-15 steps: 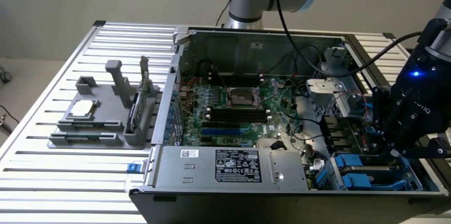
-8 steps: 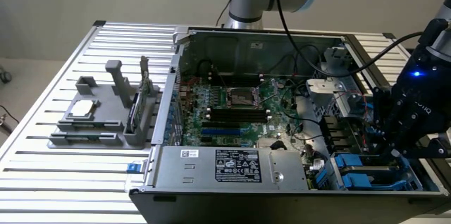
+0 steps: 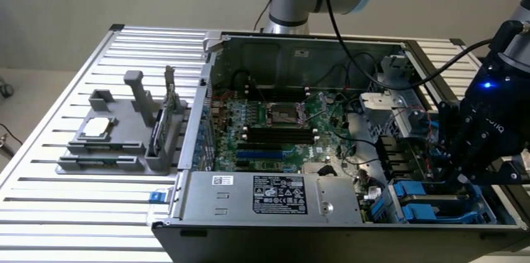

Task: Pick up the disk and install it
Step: 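Insert the second disk wire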

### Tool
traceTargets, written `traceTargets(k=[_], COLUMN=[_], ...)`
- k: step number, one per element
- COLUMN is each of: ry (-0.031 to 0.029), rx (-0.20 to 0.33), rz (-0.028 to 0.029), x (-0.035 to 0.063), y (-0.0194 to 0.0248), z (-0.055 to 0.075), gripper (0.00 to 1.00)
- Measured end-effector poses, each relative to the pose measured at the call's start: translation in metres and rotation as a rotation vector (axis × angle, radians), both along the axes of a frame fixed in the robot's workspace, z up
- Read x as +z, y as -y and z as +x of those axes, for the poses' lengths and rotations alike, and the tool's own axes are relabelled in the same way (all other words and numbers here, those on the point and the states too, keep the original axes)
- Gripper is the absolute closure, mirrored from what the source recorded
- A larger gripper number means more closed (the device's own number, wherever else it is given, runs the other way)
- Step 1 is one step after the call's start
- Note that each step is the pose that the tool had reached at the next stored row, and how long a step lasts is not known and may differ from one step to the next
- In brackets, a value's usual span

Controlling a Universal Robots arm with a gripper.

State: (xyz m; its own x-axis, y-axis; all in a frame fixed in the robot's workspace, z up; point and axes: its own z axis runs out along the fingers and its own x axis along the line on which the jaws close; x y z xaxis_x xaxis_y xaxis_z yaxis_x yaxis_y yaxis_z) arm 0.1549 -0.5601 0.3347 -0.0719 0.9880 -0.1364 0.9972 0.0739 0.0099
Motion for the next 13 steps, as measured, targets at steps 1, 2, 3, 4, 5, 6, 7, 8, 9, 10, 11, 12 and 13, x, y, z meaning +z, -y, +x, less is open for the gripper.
traceTargets(k=[1,2,3,4,5,6,7,8,9,10,11,12,13], ry=[0.0001,0.0001,0.0000,0.0000,0.0000,0.0000,0.0000,0.0000,0.0000,0.0000,0.0000,0.0000,0.0001], rx=[-0.004,-0.008,-0.011,-0.014,-0.016,-0.018,-0.019,-0.021,-0.022,-0.022,-0.023,-0.024,-0.024], rz=[0.0000,0.0000,0.0000,0.0000,0.0000,-0.0001,-0.0001,0.0000,0.0000,0.0000,0.0000,0.0000,-0.0001], x=[0.0000,0.0000,0.0000,0.0000,0.0000,0.0000,0.0000,-0.0001,-0.0001,-0.0002,-0.0002,-0.0002,-0.0003], y=[0.0000,-0.0001,-0.0001,-0.0001,-0.0001,-0.0002,-0.0002,-0.0002,-0.0002,-0.0002,-0.0002,-0.0002,-0.0002], z=[0.0000,0.0000,0.0000,0.0000,0.0000,0.0001,0.0002,0.0003,0.0006,0.0008,0.0010,0.0011,0.0013], gripper=[0.82,0.82,0.82,0.82,0.82,0.82,0.82,0.82,0.82,0.82,0.82,0.82,0.82])
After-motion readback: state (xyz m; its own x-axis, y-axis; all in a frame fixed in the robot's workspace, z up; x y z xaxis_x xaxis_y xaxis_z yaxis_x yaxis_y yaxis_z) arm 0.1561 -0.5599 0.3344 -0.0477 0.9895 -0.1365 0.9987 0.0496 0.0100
